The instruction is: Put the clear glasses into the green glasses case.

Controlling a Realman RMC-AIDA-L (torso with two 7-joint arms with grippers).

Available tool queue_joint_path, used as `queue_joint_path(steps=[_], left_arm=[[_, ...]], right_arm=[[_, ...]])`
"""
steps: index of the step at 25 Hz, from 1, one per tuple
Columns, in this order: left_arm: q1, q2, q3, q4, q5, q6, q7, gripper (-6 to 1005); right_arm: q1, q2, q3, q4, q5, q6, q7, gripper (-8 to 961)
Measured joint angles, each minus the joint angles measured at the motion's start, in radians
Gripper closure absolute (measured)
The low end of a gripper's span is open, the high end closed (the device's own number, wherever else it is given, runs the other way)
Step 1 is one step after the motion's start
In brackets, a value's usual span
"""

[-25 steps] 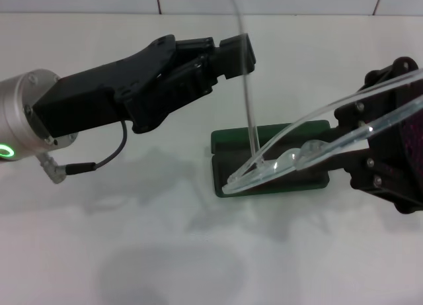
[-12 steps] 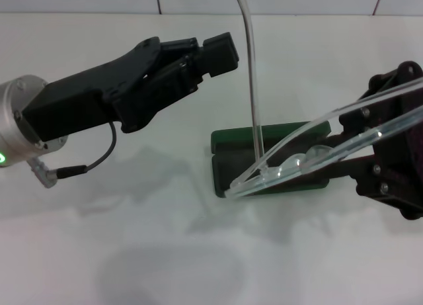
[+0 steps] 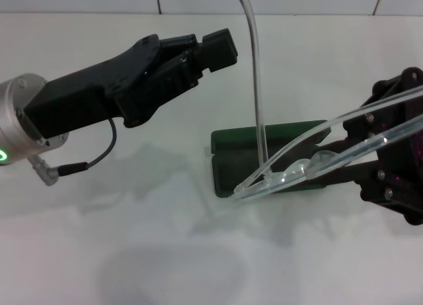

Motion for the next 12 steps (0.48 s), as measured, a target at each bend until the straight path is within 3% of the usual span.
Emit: queue_joint_path(steps=[12], left_arm=[[-0.030, -0.004, 0.047, 0.018, -0.032, 0.004, 0.003, 933]], right_arm=[[0.008, -0.001, 0.003, 0.032, -0.001, 0.008, -0.002, 893]])
